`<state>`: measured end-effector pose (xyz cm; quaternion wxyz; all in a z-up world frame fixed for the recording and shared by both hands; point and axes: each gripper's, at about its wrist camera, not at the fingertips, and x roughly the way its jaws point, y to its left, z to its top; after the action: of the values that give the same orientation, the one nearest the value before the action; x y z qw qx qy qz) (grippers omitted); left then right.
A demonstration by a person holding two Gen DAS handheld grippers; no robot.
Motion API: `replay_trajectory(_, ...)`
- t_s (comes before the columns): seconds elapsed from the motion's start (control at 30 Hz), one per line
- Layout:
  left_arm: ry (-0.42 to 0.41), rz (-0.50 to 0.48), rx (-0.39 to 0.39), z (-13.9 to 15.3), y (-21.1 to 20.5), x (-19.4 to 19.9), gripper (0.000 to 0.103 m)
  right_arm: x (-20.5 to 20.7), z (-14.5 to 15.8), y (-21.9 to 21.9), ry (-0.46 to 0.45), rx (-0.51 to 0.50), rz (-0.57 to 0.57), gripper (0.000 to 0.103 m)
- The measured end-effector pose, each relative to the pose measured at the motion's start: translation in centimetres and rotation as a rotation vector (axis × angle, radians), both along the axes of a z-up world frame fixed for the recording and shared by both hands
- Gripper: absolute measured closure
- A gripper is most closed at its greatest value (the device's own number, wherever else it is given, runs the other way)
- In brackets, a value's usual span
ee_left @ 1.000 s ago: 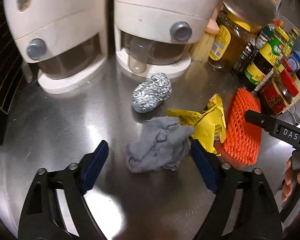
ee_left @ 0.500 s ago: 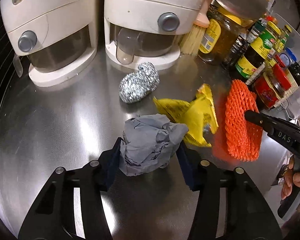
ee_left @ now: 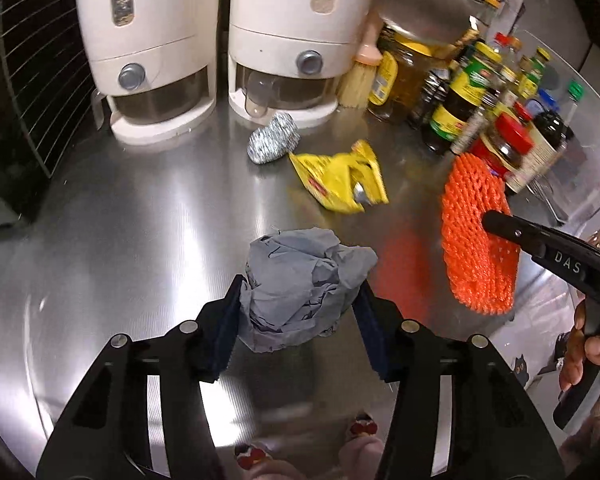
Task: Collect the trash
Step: 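Carry the grey paper and orange net down over the floor bin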
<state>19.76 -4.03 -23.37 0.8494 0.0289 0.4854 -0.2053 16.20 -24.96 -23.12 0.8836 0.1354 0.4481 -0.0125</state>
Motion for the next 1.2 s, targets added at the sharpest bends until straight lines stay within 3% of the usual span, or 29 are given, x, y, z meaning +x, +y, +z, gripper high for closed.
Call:
replay_trajectory(0.23,0.000,-0.013,-0.027,0.4,0.7,-6.6,0.052,-5.3,0.3,1.4,-0.013,0.028,0.060,0.092)
replay_trajectory(0.43,0.047,-0.030,-0.019,-1.4,1.4,-12.2,0.052,-10.4,-1.4,3.2,0.028,0.038,0.122,0.092)
replay_trajectory(0.8,0.181,-0.031,0.026,-8.9,2.1,-18.6,0.052,-16.3,-8.1,5.2,0.152,0.013,0.146,0.092)
replay_trajectory(1.2,0.301,-0.026,0.078,-17.8,2.0,-19.7,0.052,-16.1,-17.4,5.4,0.320,-0.058,0.138,0.092)
